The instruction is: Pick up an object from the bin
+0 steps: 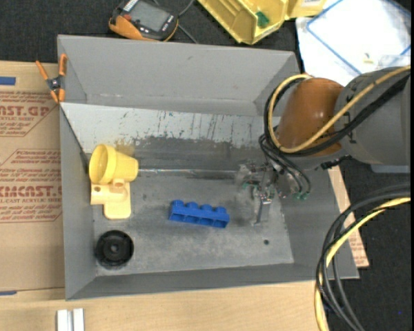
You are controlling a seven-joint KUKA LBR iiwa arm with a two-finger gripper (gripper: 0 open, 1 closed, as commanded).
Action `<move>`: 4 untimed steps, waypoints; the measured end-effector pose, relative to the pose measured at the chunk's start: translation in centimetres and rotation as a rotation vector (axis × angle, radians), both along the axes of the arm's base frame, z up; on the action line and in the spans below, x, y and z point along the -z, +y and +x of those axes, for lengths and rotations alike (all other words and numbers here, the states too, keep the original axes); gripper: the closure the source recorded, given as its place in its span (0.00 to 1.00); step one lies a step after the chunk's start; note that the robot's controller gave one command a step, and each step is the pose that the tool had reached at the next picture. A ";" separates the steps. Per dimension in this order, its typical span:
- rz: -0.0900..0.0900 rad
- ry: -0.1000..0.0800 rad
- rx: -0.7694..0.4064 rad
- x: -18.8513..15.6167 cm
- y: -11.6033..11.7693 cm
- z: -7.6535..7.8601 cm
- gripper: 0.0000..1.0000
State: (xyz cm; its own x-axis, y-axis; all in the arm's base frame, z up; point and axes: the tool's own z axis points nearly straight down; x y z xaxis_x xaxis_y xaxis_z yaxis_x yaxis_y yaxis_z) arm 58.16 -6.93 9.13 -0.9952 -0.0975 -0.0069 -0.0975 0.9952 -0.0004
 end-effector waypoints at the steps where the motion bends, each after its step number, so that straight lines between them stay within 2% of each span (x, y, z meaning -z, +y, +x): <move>1: 0.001 -0.001 0.000 0.4 0.0 -1.0 0.00; 2: 0.000 -0.002 -0.209 2.1 1.0 -3.5 0.00; 3: 0.001 -0.005 -0.089 0.9 3.6 0.7 0.00; 4: 0.000 0.000 -0.156 0.9 3.3 -0.3 0.00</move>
Offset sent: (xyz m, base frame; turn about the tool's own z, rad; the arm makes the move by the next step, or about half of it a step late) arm -0.0352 0.0089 -0.0213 -0.2094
